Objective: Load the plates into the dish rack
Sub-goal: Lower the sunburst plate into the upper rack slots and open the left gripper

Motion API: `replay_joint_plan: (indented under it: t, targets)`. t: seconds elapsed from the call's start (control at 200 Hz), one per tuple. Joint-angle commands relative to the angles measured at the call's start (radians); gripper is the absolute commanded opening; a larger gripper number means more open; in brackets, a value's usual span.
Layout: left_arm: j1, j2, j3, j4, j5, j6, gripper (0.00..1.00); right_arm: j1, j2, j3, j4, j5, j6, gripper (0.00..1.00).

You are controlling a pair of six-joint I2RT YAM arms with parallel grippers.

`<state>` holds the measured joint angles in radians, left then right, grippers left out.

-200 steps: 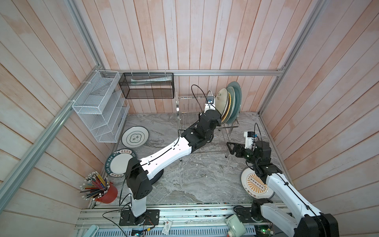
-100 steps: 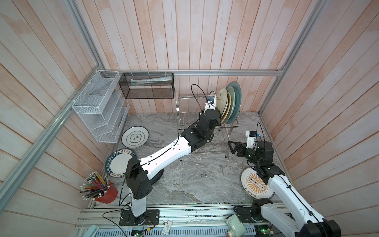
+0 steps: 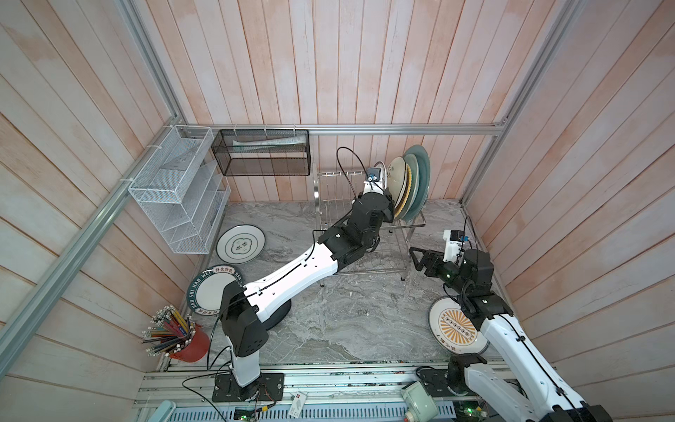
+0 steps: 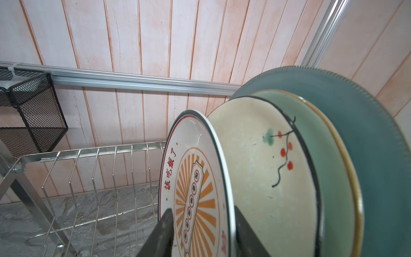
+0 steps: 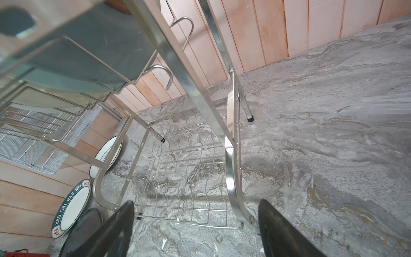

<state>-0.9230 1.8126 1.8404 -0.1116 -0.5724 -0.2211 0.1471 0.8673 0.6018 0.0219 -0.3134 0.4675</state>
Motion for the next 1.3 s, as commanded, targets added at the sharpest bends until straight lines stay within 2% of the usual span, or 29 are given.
replay_joint_plan:
  t: [0.0,0.14,0.295,0.415,0.505,0.605,0.715,0.8,0.9,0.975,1.105,1.295]
  targets:
    - [0.01,-0.045,0.019,0.03,0.021,0.005,0.43,-0.006,-0.013,0.033,-0.023,0.017,0.003,0.87]
    - [0.016,-0.053,0.024,0.034,0.04,0.007,0.44,-0.005,-0.015,0.039,-0.025,0.02,0.006,0.87]
    - [0.031,-0.08,0.036,0.033,0.086,0.022,0.51,-0.006,-0.023,0.075,-0.059,0.045,0.005,0.87]
    - [0.054,-0.154,-0.011,0.043,0.146,0.056,0.6,-0.006,-0.068,0.126,-0.109,0.108,0.036,0.87]
    - [0.078,-0.25,-0.119,0.094,0.17,0.077,0.7,-0.004,-0.108,0.172,-0.148,0.171,0.054,0.86]
    - [0.139,-0.352,-0.221,0.128,0.248,0.034,0.76,-0.004,-0.116,0.233,-0.195,0.231,0.06,0.84]
    - [0.203,-0.437,-0.318,0.14,0.35,0.0,0.77,-0.003,-0.095,0.317,-0.243,0.23,0.069,0.78]
    - [0.219,-0.458,-0.333,0.128,0.468,0.031,0.76,0.002,-0.086,0.323,-0.233,0.248,0.07,0.78]
    - [0.216,-0.433,-0.267,0.063,0.719,0.095,0.73,0.002,-0.077,0.304,-0.216,0.26,0.065,0.79]
    - [0.203,-0.38,-0.174,-0.017,0.814,0.11,0.65,0.002,-0.067,0.293,-0.204,0.246,0.067,0.79]
    - [0.154,-0.241,0.029,-0.174,0.819,0.138,0.57,0.002,-0.021,0.289,-0.212,0.206,0.061,0.84]
    - [0.089,-0.01,0.365,-0.359,0.808,0.176,0.53,0.001,-0.017,0.264,-0.211,0.179,0.031,0.91]
